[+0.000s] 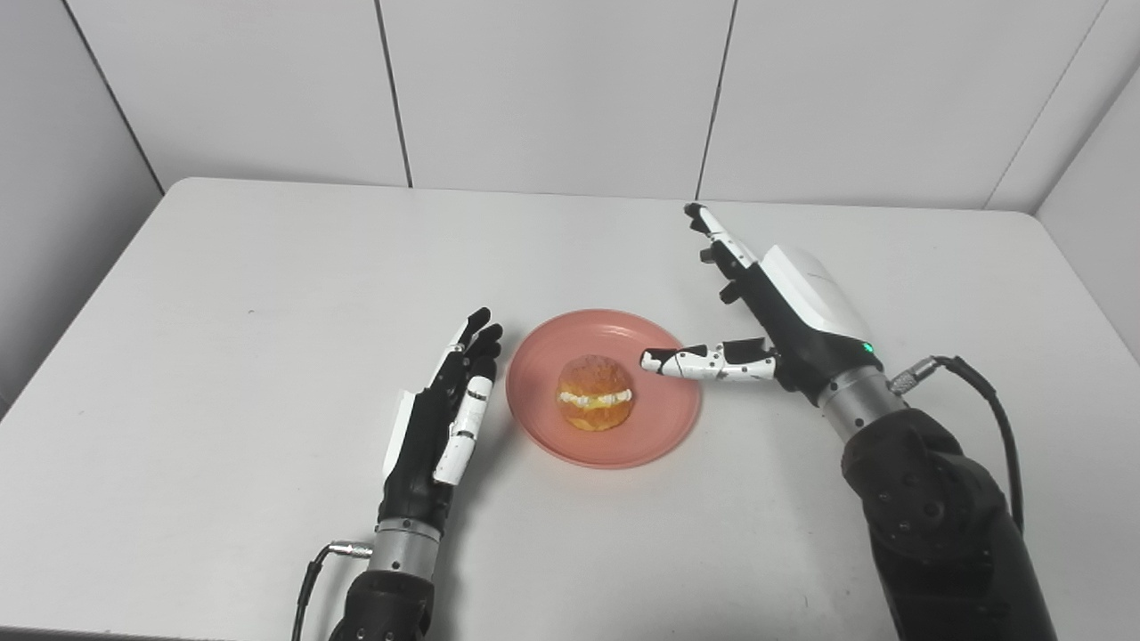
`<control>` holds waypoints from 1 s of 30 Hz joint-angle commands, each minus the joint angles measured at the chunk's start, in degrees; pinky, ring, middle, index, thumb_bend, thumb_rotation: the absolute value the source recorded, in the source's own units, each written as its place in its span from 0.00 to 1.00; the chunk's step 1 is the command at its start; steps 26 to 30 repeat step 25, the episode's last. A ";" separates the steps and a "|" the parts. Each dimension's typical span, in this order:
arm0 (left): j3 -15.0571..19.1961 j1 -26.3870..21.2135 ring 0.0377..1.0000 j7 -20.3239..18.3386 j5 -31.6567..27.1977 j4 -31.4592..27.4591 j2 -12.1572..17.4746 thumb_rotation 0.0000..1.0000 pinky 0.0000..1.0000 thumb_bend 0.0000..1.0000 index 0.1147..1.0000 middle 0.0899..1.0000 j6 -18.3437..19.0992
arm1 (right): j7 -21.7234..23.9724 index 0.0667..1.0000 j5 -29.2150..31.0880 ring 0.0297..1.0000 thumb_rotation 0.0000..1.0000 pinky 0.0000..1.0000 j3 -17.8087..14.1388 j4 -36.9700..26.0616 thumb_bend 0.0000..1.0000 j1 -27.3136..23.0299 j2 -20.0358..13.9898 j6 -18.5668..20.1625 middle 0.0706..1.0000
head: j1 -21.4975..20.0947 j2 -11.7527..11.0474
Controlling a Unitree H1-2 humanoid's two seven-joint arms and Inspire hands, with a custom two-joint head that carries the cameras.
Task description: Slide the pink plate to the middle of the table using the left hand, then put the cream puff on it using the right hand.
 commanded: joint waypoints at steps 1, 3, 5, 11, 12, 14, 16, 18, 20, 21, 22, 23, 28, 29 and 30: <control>0.36 1.88 0.89 -0.10 -0.59 -1.02 0.12 0.92 0.90 0.41 0.89 0.89 -2.33 | -3.08 1.00 2.46 0.90 0.63 0.74 -0.97 -1.80 0.89 -0.14 0.53 -3.14 0.97 | 0.11 0.03; 0.46 1.86 0.89 -0.20 -0.62 -1.07 0.18 0.91 0.89 0.42 0.89 0.89 -2.31 | -4.82 1.00 3.82 0.90 0.68 0.75 -1.48 -1.67 0.89 1.99 1.16 -2.84 0.97 | 0.08 0.05; 0.54 1.84 0.89 -0.34 -0.66 -1.05 0.34 0.91 0.90 0.42 0.89 0.89 -2.30 | -6.63 1.00 4.98 0.90 0.73 0.77 -1.81 -1.29 0.88 3.81 1.77 -3.08 0.97 | 0.07 0.04; 0.79 2.03 0.90 -0.65 -1.01 -1.28 0.47 0.90 0.90 0.44 0.89 0.90 -2.02 | -12.12 1.00 9.60 0.97 0.98 0.89 -2.70 1.17 0.77 7.76 3.56 -6.55 1.00 | 0.36 0.07; 0.83 2.11 0.90 -0.72 -1.20 -1.38 0.42 0.90 0.90 0.44 0.89 0.90 -1.89 | -12.70 1.00 10.31 0.97 0.99 0.89 -2.75 1.41 0.76 8.17 3.91 -6.69 1.00 | 0.45 0.08; 0.88 2.26 0.90 -0.79 -1.47 -1.42 0.40 0.90 0.90 0.43 0.89 0.90 -1.93 | -13.60 1.00 11.56 0.98 1.00 0.92 -2.72 1.89 0.68 8.83 4.50 -6.93 1.00 | 0.62 0.11; 0.98 2.38 0.90 -0.85 -1.70 -1.32 0.47 0.91 0.91 0.43 0.90 0.90 -2.02 | -13.89 1.00 13.18 0.99 1.00 0.94 -2.80 2.34 0.64 9.27 5.16 -6.04 1.00 | 0.80 0.17; 1.06 2.48 0.91 -0.94 -1.89 -1.32 0.52 0.91 0.91 0.43 0.91 0.91 -2.00 | -14.09 1.00 15.29 1.00 1.00 0.96 -3.17 3.09 0.58 9.61 5.83 -5.63 1.00 | 0.91 0.22; 1.23 2.61 0.92 -1.09 -2.32 -0.95 0.65 0.92 0.92 0.44 0.91 0.92 -2.31 | -14.67 1.00 19.14 1.00 1.00 0.96 -4.33 4.49 0.57 10.47 7.60 -5.25 1.00 | 1.05 0.32; 1.26 2.65 0.93 -1.17 -2.50 -0.87 0.74 0.92 0.93 0.44 0.92 0.93 -2.31 | -15.06 1.00 20.51 1.00 1.00 0.96 -4.70 5.08 0.56 10.83 8.30 -5.19 1.00 | 1.10 0.30; 1.30 2.65 0.93 -1.24 -2.62 -0.82 0.81 0.92 0.93 0.44 0.92 0.93 -2.30 | -15.34 1.00 21.21 1.00 1.00 0.96 -4.86 5.41 0.55 11.02 8.67 -5.19 1.00 | 1.11 0.32; 1.29 2.71 0.93 -1.30 -2.47 -0.96 0.89 0.93 0.94 0.45 0.92 0.93 -1.89 | -15.61 1.00 21.95 1.00 1.00 0.96 -5.02 6.00 0.55 11.28 8.98 -5.58 1.00 | 1.15 0.26; 1.31 2.79 0.94 -1.48 -2.25 -1.33 1.00 0.94 0.95 0.46 0.94 0.94 -1.04 | -15.99 1.00 22.86 1.00 1.00 0.97 -5.18 6.80 0.49 11.52 9.30 -5.93 1.00 | 1.04 0.26; 1.31 2.79 0.94 -1.48 -2.25 -1.33 1.00 0.94 0.95 0.46 0.94 0.94 -1.04 | -15.99 1.00 22.86 1.00 1.00 0.97 -5.18 6.80 0.49 11.52 9.30 -5.93 1.00 | 1.04 0.26; 1.31 2.79 0.94 -1.48 -2.25 -1.33 1.00 0.94 0.95 0.46 0.94 0.94 -1.04 | -15.99 1.00 22.86 1.00 1.00 0.97 -5.18 6.80 0.49 11.52 9.30 -5.93 1.00 | 1.04 0.26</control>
